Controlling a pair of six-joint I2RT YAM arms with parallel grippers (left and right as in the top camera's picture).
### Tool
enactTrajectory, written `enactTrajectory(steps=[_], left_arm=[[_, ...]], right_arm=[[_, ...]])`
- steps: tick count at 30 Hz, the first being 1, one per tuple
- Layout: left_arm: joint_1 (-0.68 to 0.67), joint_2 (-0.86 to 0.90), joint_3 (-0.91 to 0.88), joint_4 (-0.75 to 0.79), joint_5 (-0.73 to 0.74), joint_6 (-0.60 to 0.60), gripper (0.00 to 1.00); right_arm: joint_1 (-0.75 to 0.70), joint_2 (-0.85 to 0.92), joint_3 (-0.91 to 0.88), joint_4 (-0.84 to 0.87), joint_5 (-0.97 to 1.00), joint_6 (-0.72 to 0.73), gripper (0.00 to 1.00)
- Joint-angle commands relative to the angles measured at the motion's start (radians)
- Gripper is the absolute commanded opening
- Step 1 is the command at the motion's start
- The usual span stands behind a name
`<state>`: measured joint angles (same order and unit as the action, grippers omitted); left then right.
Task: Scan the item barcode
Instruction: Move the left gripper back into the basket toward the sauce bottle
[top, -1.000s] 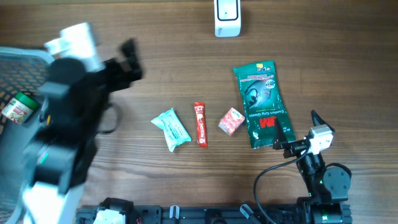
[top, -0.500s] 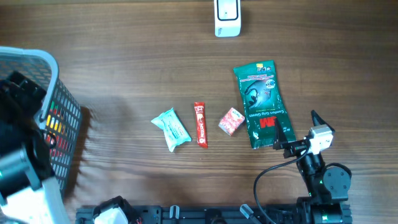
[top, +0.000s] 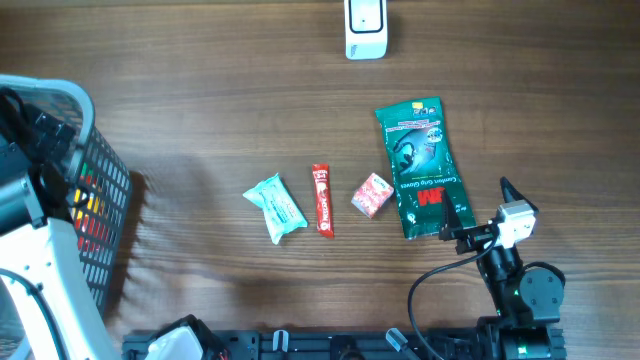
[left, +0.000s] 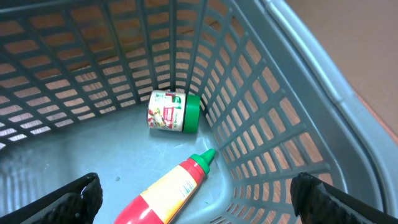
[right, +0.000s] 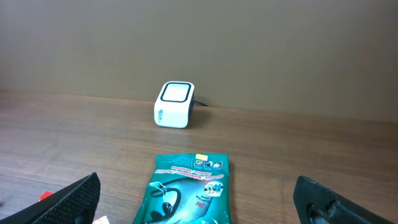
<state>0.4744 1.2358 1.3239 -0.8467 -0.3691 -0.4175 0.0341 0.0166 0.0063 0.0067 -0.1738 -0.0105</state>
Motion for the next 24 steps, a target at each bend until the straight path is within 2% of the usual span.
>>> enactTrajectory(steps=[1,24], left_arm=[[0.008,0.007,-0.002,0.004,0.002,-0.018,1.0],[0.008,0.007,-0.002,-0.003,0.002,-0.04,1.0]], right_arm=[[0.004,-0.005,-0.001,0.003,0.017,-0.013,0.99],[0.004,-0.005,-0.001,0.003,0.017,-0.013,1.0]])
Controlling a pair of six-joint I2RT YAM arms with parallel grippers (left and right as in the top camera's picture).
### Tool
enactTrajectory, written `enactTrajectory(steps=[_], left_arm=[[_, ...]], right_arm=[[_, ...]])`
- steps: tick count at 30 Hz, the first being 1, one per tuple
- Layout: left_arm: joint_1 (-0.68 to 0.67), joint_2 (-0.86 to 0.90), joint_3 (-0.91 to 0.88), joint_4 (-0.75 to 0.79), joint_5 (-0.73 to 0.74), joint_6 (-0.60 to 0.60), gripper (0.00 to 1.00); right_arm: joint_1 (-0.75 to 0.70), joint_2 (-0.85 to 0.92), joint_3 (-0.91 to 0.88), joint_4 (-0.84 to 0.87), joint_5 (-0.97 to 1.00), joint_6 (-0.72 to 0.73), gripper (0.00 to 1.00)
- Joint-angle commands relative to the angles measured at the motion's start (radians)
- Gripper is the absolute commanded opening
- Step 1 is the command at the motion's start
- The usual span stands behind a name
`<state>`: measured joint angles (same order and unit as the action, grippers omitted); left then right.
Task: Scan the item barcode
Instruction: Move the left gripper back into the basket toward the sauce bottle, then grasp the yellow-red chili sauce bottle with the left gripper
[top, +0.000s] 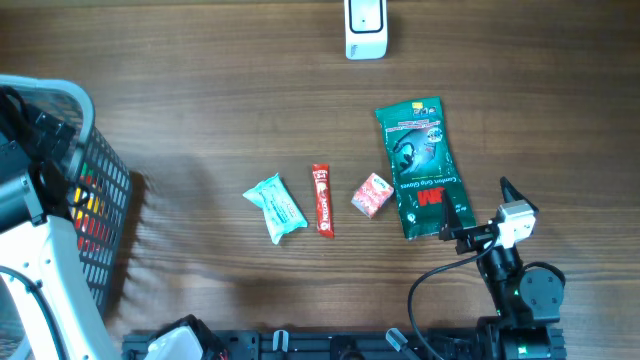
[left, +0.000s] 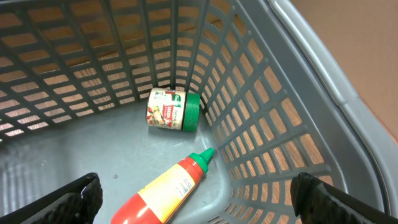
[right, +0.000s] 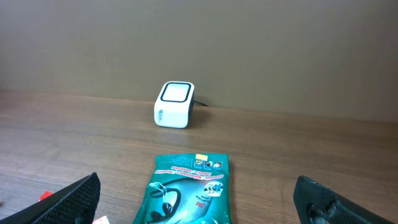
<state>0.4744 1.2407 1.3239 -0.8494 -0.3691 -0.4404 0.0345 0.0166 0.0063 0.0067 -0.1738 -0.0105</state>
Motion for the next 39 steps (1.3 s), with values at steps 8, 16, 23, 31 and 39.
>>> enactTrajectory(steps=[8,16,23,31,39], left_arm=[[0.013,0.002,-0.002,0.0,0.002,-0.018,1.0],[0.208,0.002,-0.002,-0.034,0.161,-0.132,1.0],[0.401,0.049,-0.002,-0.099,0.311,-0.081,1.0],[0.398,0.232,-0.002,-0.045,0.484,0.474,1.0],[0.398,0.398,-0.002,-0.045,0.732,0.965,1.0]], right_arm=[[0.004,-0.005,-0.001,0.003,0.017,-0.013,1.0],[0.004,-0.005,-0.001,0.003,0.017,-0.013,1.0],[0.004,-0.005,-0.001,0.003,0.017,-0.013,1.0],[0.004,-0.005,-0.001,0.003,0.017,-0.013,1.0],[0.004,-0.005,-0.001,0.003,0.017,-0.013,1.0]])
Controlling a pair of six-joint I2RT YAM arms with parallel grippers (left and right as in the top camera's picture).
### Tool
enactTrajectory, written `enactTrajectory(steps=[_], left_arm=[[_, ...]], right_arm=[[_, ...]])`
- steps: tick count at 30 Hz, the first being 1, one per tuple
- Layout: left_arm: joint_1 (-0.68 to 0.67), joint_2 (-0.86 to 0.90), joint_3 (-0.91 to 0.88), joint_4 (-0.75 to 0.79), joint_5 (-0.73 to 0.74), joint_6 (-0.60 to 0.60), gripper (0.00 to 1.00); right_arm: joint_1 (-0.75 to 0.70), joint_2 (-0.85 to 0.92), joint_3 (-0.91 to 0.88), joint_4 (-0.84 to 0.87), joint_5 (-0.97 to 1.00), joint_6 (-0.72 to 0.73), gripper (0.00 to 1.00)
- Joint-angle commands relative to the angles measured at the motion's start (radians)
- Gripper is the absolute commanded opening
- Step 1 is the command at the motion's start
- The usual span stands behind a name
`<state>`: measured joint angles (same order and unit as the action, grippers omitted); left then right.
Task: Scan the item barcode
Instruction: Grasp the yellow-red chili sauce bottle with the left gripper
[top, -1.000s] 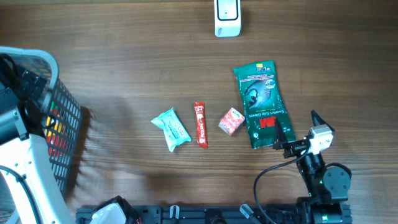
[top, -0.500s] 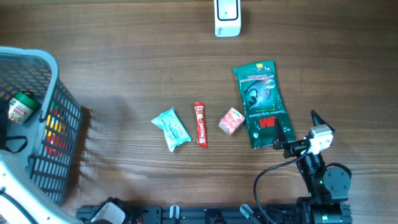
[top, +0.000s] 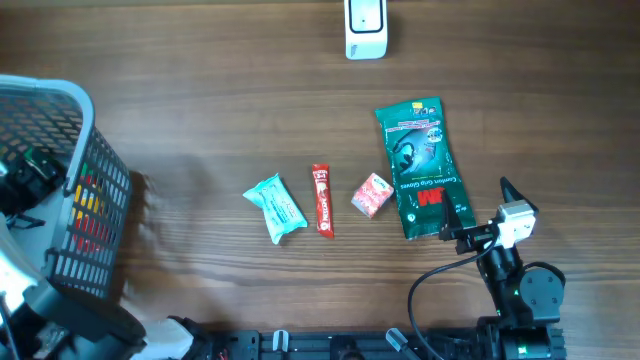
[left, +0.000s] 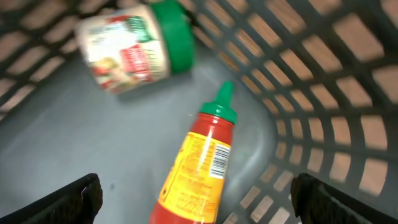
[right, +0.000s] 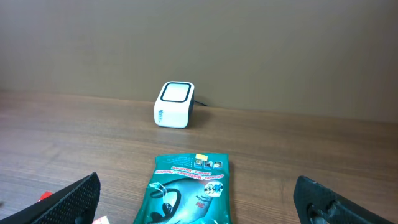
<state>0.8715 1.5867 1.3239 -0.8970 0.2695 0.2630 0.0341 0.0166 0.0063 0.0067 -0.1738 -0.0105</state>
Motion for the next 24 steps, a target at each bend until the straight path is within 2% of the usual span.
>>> enactTrajectory(steps=[1,3,9,16,19,21,24], left_arm=[[0.001,0.07,-0.002,0.006,0.093,0.29,0.99],[-0.001,0.114,-0.002,0.006,0.093,0.331,1.0],[-0.003,0.209,-0.01,-0.007,0.089,0.336,1.0],[-0.044,0.214,-0.102,0.007,0.025,0.361,1.0],[-0.059,0.214,-0.136,0.006,-0.048,0.347,1.0],[-0.06,0.214,-0.147,0.006,-0.134,0.279,1.0],[-0.053,0.214,-0.147,-0.01,-0.134,0.253,0.98]], right_arm=[[0.004,-0.005,-0.001,0.003,0.017,-0.013,1.0],[0.004,-0.005,-0.001,0.003,0.017,-0.014,1.0],[0.004,-0.005,-0.001,0.003,0.017,-0.013,1.0],[0.004,-0.005,-0.001,0.003,0.017,-0.013,1.0],[0.004,-0.005,-0.001,0.003,0.017,-0.013,1.0],[0.004,-0.005,-0.001,0.003,0.017,-0.013,1.0],[0.004,-0.005,-0.001,0.003,0.017,-0.013,1.0]])
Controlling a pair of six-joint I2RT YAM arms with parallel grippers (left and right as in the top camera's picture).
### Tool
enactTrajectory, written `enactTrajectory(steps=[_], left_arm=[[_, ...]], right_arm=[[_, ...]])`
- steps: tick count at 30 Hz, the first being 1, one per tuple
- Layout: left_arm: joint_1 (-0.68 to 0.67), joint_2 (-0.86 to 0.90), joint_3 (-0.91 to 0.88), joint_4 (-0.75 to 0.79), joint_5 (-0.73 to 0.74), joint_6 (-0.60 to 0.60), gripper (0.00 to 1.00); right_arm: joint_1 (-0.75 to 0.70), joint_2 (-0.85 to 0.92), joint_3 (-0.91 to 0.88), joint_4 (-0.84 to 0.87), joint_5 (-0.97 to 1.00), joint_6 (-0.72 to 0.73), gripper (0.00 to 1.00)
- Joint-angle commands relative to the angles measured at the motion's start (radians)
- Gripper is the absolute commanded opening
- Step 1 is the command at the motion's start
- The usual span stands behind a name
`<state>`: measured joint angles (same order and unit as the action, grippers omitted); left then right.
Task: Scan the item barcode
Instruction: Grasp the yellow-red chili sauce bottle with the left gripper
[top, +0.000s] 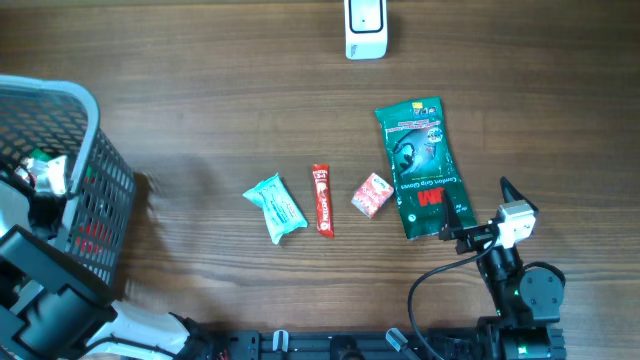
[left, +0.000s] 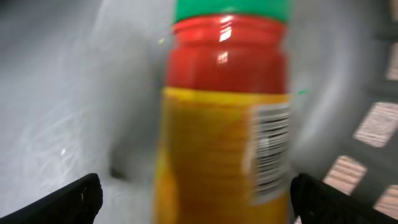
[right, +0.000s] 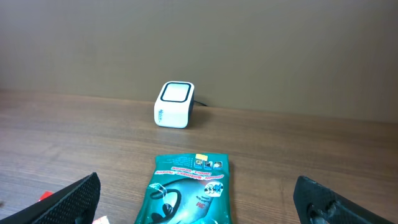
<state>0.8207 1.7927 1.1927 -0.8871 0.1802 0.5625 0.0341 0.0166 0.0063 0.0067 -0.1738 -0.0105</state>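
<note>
A sauce bottle (left: 224, 124) with a red body, yellow label and green cap fills the left wrist view, blurred, its barcode (left: 270, 149) on the right side. My left gripper (left: 196, 199) is open, down inside the grey basket (top: 75, 100), one finger on each side of the bottle. The white scanner (top: 365, 28) stands at the far edge of the table, also seen ahead of the right wrist as the scanner (right: 174, 104). My right gripper (right: 199, 208) is open and holds nothing, low over the near end of a green pouch (right: 193, 190).
On the table lie the green pouch (top: 420, 168), a small red packet (top: 372, 194), a red stick pack (top: 322, 198) and a teal packet (top: 275, 207). The basket's mesh walls (left: 373, 118) close in beside the bottle.
My left gripper has moved much closer to the sauce bottle, which now fills its view between the open fingers. The jar has left that view. The right arm has not moved.
My left gripper first hung open high inside the basket, above a green-lidded jar and the sauce bottle. Then it was lower, the bottle larger in view. Now it is right at the bottle, fingers on both sides. The right arm stayed still throughout.
</note>
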Motion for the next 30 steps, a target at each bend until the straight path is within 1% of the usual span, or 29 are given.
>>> enactTrajectory(steps=[1,2,4,5,9,10,12,13,14,19,20,21,22,23,25,26,30], left_arm=[[-0.003,0.008,-0.016,-0.031,-0.045,-0.047,0.95],[-0.003,0.008,-0.016,-0.039,-0.045,-0.047,0.91],[-0.003,0.008,-0.016,-0.051,-0.044,-0.048,0.77],[-0.003,0.008,-0.018,-0.057,-0.044,-0.048,0.73],[-0.003,0.008,-0.076,-0.055,-0.043,-0.055,0.71],[-0.003,0.008,-0.093,-0.045,-0.043,-0.055,0.72],[-0.003,0.008,-0.132,-0.023,-0.043,-0.057,0.89],[-0.003,0.008,-0.147,-0.01,-0.044,-0.069,0.96],[-0.003,0.008,-0.163,0.007,-0.043,-0.078,1.0],[-0.003,0.008,-0.174,0.024,-0.044,-0.077,1.0],[-0.003,0.008,-0.174,0.025,-0.045,-0.077,0.96],[-0.003,0.008,-0.174,0.031,-0.053,-0.076,0.89],[-0.003,0.008,-0.174,0.042,-0.082,-0.077,0.62],[-0.003,0.008,-0.173,0.049,-0.1,-0.077,0.49],[-0.003,0.006,-0.163,0.055,-0.119,-0.077,0.45],[-0.003,0.006,-0.153,0.053,-0.129,-0.078,0.41],[-0.003,-0.014,-0.082,0.025,-0.148,-0.105,0.4]], right_arm=[[0.004,-0.005,-0.001,0.003,0.017,-0.013,1.0],[0.004,-0.005,-0.001,0.003,0.017,-0.013,1.0],[0.004,-0.005,-0.001,0.003,0.017,-0.013,1.0],[0.004,-0.005,-0.001,0.003,0.017,-0.014,1.0],[0.004,-0.005,-0.001,0.003,0.017,-0.013,1.0],[0.004,-0.005,-0.001,0.003,0.017,-0.013,1.0],[0.004,-0.005,-0.001,0.003,0.017,-0.013,1.0],[0.004,-0.005,-0.001,0.003,0.017,-0.013,1.0],[0.004,-0.005,-0.001,0.003,0.017,-0.013,1.0],[0.004,-0.005,-0.001,0.003,0.017,-0.013,1.0],[0.004,-0.005,-0.001,0.003,0.017,-0.013,1.0],[0.004,-0.005,-0.001,0.003,0.017,-0.013,1.0],[0.004,-0.005,-0.001,0.003,0.017,-0.013,1.0],[0.004,-0.005,-0.001,0.003,0.017,-0.013,1.0],[0.004,-0.005,-0.001,0.003,0.017,-0.013,1.0],[0.004,-0.005,-0.001,0.003,0.017,-0.013,1.0],[0.004,-0.005,-0.001,0.003,0.017,-0.013,1.0]])
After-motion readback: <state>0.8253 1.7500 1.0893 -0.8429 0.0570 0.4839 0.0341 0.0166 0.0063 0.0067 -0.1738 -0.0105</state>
